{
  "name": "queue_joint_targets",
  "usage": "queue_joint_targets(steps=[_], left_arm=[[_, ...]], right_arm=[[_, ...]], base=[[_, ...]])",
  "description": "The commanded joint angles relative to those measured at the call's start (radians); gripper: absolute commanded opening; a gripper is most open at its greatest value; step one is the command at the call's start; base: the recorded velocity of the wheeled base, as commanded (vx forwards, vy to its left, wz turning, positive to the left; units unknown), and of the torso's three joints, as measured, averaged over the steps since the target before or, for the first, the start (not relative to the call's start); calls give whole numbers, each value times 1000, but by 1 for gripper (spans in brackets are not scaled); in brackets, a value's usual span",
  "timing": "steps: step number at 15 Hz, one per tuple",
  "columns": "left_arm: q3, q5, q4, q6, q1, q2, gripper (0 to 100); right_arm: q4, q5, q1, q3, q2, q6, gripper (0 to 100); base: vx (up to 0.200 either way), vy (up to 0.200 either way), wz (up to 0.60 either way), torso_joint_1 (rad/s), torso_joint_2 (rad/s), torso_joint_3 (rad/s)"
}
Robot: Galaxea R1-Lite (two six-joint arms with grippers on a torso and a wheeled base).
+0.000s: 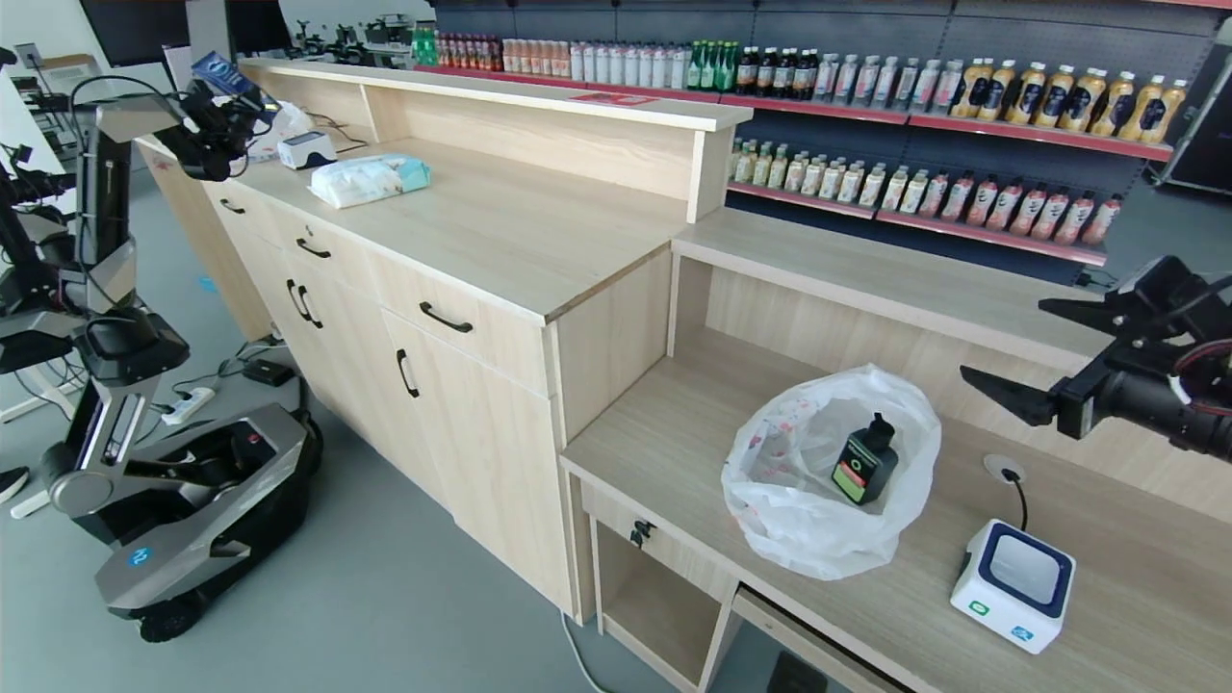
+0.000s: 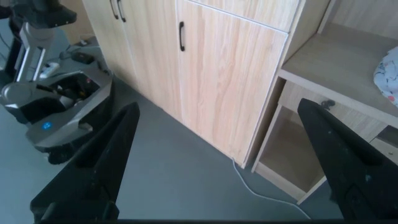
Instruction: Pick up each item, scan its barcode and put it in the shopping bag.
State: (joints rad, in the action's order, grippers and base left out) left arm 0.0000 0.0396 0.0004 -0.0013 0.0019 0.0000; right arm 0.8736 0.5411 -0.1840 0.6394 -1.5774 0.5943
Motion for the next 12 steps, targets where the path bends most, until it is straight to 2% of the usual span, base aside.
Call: queue_joint_targets(steps=[1,2,3,5,6,8,9,10,11,12], left_arm=[[0,0,0,0,1,0,100],[0,0,0,0,1,0,100],[0,0,0,-2,1,0,100],[0,0,0,0,1,0,100],[0,0,0,0,1,0,100],[0,0,0,0,1,0,100],[0,0,0,0,1,0,100],[0,0,0,0,1,0,100],[0,0,0,0,1,0,100],[0,0,0,0,1,0,100]], right_arm=[[-140,-110,66,98,228,6,100],[-401,-297,156,195,349,-70,100],[-581,-406,212,255,415,-106,100],[-895,-593,276,335,517,-200,100],[-944,-647,270,324,542,-258,100],[-960,-704,195,284,540,-310,100],[-956,-708,64,230,510,-335,100],[-956,-708,64,230,510,-335,100],[-953,-707,-109,181,441,-360,100],[-950,-707,-192,152,402,-364,100]], base=[[0,0,-600,2,2,7],[0,0,-600,7,2,2],[0,0,-600,2,-2,2],[0,0,-600,-2,-2,0],[0,0,-600,-7,2,7],[0,0,-600,0,0,5],[0,0,-600,-7,-2,7],[0,0,-600,-2,7,7],[0,0,-600,2,2,7],[0,0,-600,2,2,2]])
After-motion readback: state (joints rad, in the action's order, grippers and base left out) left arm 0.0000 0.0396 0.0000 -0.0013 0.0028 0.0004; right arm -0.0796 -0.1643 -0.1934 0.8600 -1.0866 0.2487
